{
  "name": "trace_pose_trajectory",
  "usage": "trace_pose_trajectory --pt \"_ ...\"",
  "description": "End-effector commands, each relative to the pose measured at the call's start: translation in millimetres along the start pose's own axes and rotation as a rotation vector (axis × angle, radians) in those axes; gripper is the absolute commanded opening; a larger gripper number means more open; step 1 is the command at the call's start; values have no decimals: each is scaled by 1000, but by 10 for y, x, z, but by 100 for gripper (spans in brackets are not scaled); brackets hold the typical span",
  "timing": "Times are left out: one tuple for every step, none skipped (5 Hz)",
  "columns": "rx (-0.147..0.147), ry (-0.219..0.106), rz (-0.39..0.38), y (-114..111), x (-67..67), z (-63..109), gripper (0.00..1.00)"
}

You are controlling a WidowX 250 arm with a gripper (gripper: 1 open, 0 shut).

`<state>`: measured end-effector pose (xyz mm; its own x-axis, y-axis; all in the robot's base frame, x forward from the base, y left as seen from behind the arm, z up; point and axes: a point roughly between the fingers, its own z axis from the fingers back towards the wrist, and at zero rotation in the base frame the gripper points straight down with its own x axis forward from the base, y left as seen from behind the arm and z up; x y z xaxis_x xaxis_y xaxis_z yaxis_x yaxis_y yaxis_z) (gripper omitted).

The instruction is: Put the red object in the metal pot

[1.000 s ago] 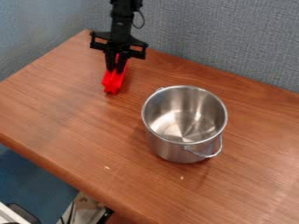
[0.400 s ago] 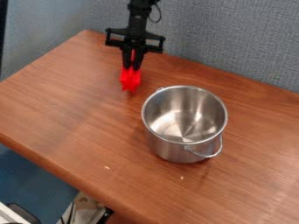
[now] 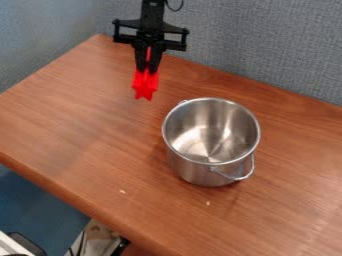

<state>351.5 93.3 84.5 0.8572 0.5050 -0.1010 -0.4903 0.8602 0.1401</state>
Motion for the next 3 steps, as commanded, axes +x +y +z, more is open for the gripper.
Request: trace_pose_trajectory --pt "-31 -81 -198 -187 -128 514 0" --pt "-36 -106 -411 -488 -287 740 0" --pt "-59 -115 -466 -748 -573 667 0"
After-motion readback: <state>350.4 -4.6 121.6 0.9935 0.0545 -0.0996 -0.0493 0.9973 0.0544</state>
